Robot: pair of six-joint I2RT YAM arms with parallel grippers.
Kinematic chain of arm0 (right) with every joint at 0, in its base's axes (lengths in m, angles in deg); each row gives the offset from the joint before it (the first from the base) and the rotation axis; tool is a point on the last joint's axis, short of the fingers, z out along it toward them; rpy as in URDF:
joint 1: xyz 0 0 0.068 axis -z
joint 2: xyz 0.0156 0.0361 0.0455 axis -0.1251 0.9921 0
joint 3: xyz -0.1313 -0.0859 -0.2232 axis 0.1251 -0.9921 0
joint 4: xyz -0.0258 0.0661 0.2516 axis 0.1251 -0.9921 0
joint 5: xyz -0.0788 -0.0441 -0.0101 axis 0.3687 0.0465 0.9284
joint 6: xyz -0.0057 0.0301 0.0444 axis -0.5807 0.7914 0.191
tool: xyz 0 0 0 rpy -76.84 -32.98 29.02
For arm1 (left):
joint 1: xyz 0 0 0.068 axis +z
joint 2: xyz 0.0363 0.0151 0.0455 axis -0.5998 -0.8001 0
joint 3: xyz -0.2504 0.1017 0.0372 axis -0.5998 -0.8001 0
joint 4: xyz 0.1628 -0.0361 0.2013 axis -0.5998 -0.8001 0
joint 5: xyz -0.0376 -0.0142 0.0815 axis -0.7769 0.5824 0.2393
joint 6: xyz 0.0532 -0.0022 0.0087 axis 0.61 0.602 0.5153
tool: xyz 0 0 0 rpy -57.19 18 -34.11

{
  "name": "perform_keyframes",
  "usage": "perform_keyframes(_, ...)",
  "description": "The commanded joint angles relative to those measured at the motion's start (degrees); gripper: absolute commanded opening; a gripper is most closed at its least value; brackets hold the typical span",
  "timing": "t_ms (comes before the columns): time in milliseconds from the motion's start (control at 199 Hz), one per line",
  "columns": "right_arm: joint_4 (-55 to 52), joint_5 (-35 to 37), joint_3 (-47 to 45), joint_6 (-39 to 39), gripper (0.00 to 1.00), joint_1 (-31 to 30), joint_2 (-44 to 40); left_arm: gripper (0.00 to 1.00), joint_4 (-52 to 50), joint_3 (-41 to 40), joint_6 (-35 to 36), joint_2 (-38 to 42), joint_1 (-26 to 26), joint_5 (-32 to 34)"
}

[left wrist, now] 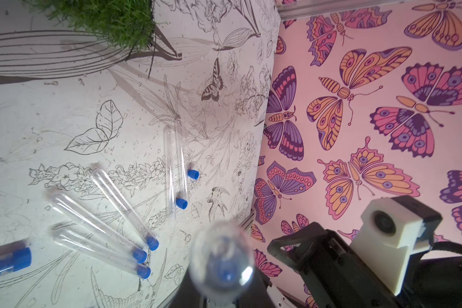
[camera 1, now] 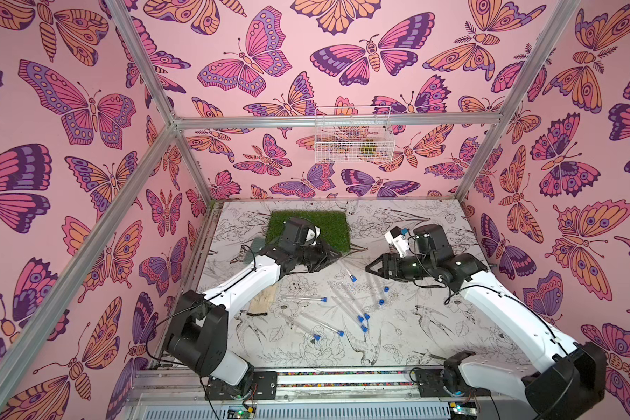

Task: Remove stoppers from test tubes
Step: Open the stopper on the test tube.

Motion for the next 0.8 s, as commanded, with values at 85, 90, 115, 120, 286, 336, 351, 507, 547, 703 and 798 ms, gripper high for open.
perform_keyframes(85,6.3,-4.4,-2.5,5.2,0.73,0.8,-1.1,0.08,6.1,-2.6,-6.8,1.5,0.0,3.2)
perform_keyframes(90,6.4,-4.5,-2.6,5.3,0.73,0.8,-1.1,0.08,6.2,-2.6,-6.8,1.5,0.0,3.3)
perform_keyframes(115,7.0,-4.6,-2.9,5.8,0.73,0.8,-1.2,0.08,6.5,-2.7,-7.1,1.6,0.0,3.3)
perform_keyframes(120,7.1,-4.7,-3.0,5.9,0.73,0.8,-1.3,0.08,6.5,-2.8,-7.0,1.6,0.0,3.3)
perform_keyframes(286,8.8,-5.1,-4.5,7.7,0.73,0.9,-2.1,0.08,7.2,-3.9,-8.0,2.3,-0.2,3.8)
perform_keyframes(336,9.7,-5.5,-5.1,8.6,0.73,0.9,-2.3,0.08,7.8,-4.5,-8.7,2.5,-0.2,4.3)
perform_keyframes(351,10.0,-5.7,-5.3,8.9,0.73,0.9,-2.4,0.08,8.1,-4.7,-9.0,2.6,-0.2,4.5)
perform_keyframes(507,15.7,-6.5,-8.4,13.8,0.73,1.1,-3.2,0.08,11.2,-6.5,-12.1,3.6,-0.5,6.7)
perform_keyframes(547,17.1,-6.8,-9.0,15.0,0.73,1.0,-3.2,0.08,12.2,-7.1,-12.8,3.8,-0.6,7.4)
perform_keyframes(703,20.5,-7.3,-10.6,17.7,0.73,1.0,-3.3,0.08,15.1,-8.8,-15.2,4.1,-0.9,8.6)
perform_keyframes(798,21.8,-7.5,-11.5,18.8,0.73,1.0,-3.3,0.08,17.5,-10.0,-17.1,4.3,-1.0,9.3)
